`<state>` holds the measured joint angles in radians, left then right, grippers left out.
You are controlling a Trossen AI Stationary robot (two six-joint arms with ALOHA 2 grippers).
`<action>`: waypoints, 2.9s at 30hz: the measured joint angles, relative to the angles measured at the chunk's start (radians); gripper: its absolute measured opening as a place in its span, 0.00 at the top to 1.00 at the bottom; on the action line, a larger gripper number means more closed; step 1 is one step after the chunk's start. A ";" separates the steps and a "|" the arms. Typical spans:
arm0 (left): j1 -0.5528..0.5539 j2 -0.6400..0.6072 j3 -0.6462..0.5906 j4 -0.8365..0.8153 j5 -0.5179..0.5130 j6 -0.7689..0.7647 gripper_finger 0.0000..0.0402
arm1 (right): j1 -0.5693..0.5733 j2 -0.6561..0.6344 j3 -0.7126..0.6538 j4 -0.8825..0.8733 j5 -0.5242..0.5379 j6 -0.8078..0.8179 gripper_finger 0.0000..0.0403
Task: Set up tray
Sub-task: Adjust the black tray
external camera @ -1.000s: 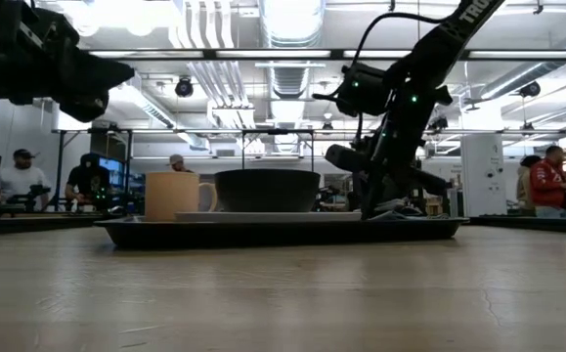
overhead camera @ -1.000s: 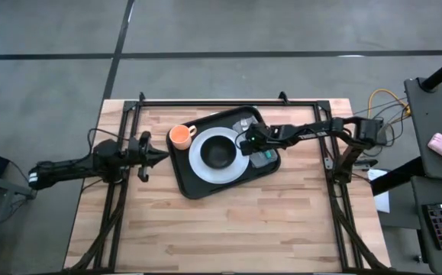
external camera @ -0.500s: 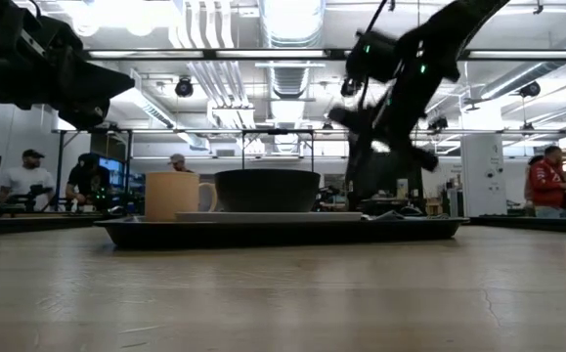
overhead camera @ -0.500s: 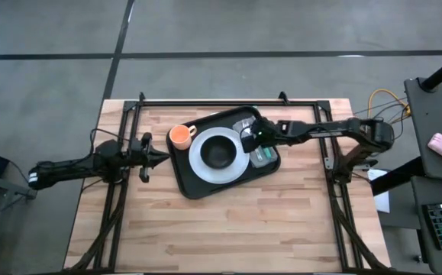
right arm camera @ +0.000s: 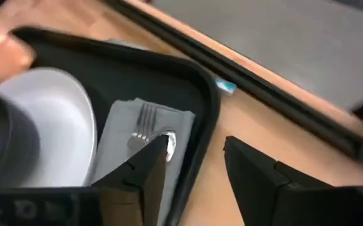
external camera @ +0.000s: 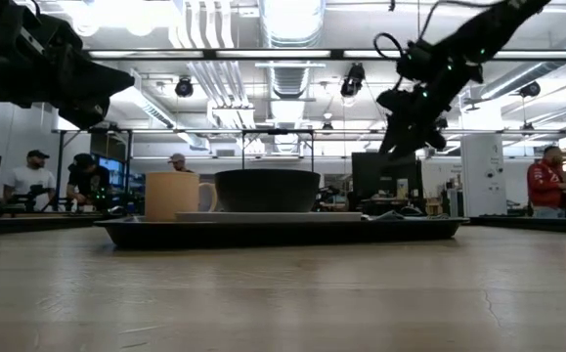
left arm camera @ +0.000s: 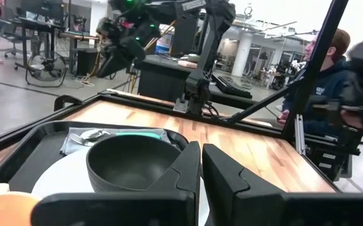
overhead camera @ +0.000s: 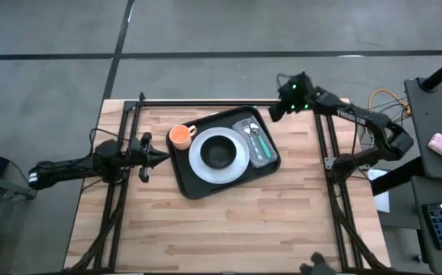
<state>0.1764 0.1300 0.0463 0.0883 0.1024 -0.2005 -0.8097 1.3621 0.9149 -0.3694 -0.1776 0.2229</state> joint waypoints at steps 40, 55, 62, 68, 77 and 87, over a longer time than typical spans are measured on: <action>0.000 0.000 -0.001 -0.063 -0.006 -0.046 1.00 | -0.131 0.618 0.506 -0.254 -0.038 -1.390 0.72; 0.000 0.000 -0.001 -0.063 -0.029 -0.045 1.00 | -0.106 0.651 0.501 -0.214 -0.020 -1.722 0.67; 0.000 0.000 -0.001 -0.063 -0.031 -0.045 1.00 | -0.106 0.651 0.497 -0.152 -0.015 -1.729 0.72; 0.000 0.000 -0.001 -0.063 -0.031 -0.045 1.00 | -0.103 0.651 0.472 -0.154 -0.010 -1.776 0.73; 0.000 0.000 -0.001 -0.063 -0.031 -0.045 1.00 | -0.066 0.651 0.420 -0.065 -0.013 -1.788 0.76; 0.000 0.000 -0.001 -0.064 -0.032 -0.045 1.00 | -0.056 0.651 0.398 -0.069 0.022 -1.618 0.78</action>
<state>0.1764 0.1303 0.0452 0.0246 0.0708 -0.2455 -0.8655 2.0129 1.3130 -0.4379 -0.1553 -1.3952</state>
